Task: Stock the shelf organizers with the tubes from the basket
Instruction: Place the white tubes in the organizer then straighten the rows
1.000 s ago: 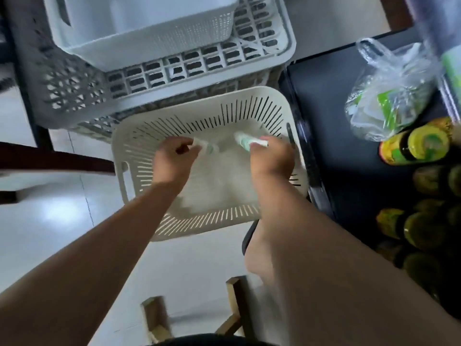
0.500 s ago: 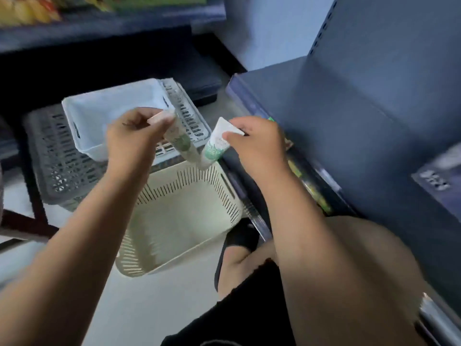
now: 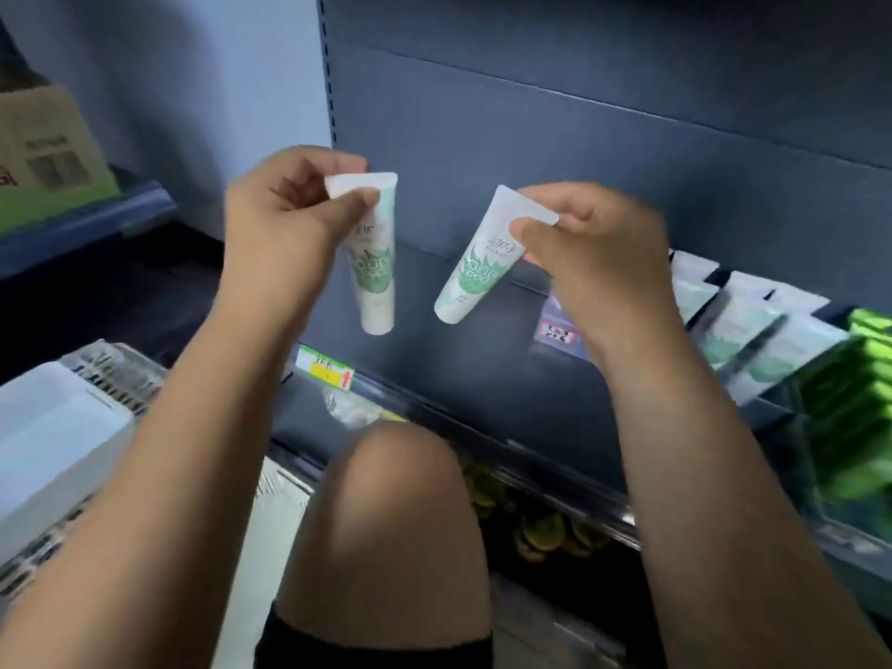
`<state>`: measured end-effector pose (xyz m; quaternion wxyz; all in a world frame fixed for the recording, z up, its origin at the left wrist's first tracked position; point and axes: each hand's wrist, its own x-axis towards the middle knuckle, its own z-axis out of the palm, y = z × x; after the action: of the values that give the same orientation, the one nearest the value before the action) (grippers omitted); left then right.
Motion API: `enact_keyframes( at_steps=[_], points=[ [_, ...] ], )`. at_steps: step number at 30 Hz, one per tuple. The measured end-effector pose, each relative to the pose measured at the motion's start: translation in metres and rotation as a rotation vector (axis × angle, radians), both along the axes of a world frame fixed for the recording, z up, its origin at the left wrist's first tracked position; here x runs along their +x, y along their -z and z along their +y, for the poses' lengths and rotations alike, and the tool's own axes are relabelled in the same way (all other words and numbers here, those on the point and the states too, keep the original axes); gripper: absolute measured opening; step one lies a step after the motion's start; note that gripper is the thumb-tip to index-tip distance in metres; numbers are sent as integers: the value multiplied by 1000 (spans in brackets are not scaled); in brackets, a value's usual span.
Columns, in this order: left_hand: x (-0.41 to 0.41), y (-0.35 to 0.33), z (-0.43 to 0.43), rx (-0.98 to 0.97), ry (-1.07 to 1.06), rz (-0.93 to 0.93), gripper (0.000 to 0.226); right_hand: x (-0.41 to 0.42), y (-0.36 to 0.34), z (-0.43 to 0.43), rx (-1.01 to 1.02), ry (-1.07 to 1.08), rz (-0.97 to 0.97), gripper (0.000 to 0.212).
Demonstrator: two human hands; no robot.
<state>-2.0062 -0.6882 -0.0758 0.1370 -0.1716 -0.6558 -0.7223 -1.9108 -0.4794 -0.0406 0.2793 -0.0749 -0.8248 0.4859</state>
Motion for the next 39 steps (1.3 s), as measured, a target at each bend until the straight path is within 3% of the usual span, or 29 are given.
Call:
enact_keyframes(
  at_steps=[7,10,17,23,30,35,39],
  points=[
    [-12,6,143,173,273,13,27,24,0,92,50,280,32,22],
    [-20,19,180,133,414,26,30,25,0,124,111,384,36,18],
    [-49,38,225,137,465,10,20,10,17,160,216,506,0,17],
    [-61,56,246,1,485,-1,16,5,34,170,307,504,-51,15],
    [-67,68,254,60,454,-64,12,-1,33,179,402,455,-106,12],
    [-72,72,252,-23,449,-68,12,-10,36,185,390,415,-106,12],
    [-76,82,250,-156,459,-51,11,-20,42,183,498,381,-94,14]
  ],
)
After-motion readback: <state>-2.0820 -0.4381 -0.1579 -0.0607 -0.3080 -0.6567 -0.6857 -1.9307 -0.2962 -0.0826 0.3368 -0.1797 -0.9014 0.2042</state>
